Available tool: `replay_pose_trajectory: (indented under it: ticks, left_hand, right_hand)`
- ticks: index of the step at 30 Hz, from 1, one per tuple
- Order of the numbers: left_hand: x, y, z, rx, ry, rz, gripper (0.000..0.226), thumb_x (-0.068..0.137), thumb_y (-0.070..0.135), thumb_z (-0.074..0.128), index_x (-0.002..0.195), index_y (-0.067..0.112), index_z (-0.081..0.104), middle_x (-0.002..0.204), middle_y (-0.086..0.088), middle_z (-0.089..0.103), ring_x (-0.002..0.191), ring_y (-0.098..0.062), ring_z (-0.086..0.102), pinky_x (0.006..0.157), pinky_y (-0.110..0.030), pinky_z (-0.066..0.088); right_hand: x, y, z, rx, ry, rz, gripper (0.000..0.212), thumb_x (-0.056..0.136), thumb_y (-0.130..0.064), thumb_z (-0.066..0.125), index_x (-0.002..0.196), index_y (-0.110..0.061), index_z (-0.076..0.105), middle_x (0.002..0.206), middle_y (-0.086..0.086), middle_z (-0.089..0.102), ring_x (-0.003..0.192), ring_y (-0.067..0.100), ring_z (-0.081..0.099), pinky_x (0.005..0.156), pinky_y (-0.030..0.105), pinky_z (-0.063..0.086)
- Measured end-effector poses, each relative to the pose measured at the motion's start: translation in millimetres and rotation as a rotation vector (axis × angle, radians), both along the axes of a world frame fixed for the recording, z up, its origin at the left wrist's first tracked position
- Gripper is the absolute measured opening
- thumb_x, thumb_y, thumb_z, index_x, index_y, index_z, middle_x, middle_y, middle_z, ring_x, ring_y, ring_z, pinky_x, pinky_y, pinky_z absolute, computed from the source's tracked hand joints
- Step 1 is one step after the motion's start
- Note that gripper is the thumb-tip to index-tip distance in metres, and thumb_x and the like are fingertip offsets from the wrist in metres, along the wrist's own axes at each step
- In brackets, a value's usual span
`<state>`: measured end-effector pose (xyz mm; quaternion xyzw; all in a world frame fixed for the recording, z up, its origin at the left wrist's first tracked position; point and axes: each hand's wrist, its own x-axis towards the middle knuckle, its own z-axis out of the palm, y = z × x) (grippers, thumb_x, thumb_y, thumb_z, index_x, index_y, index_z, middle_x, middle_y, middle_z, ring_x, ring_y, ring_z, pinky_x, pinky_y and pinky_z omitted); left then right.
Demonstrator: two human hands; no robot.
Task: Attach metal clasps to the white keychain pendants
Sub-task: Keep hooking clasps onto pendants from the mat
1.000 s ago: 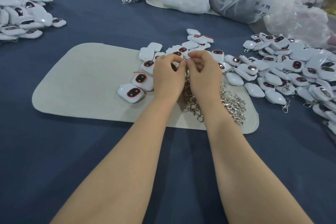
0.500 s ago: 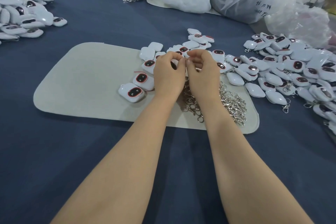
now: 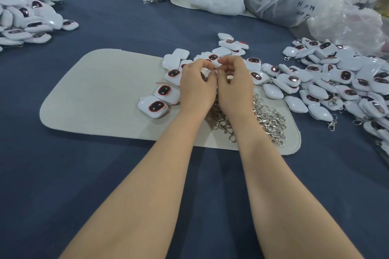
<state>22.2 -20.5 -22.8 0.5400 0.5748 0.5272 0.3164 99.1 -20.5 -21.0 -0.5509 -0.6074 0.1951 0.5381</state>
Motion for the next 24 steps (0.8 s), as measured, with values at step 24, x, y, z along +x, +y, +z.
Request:
replay_pose_trajectory:
  ticks: [24]
  left_hand:
    - [0.5,-1.4,1.6,0.042,0.033,0.04,0.012,0.092,0.021,0.057,0.096,0.016,0.067,0.108,-0.004,0.064,0.094,-0.011,0.053,0.077,-0.014,0.035]
  right_hand:
    - [-0.5,0.9,-0.7,-0.01,0.03,-0.083,0.013,0.09,-0.006,0.054,0.088,-0.018,0.056,0.083,-0.011,0.058,0.074,-0.006,0.052,0.069,0.002,0.038]
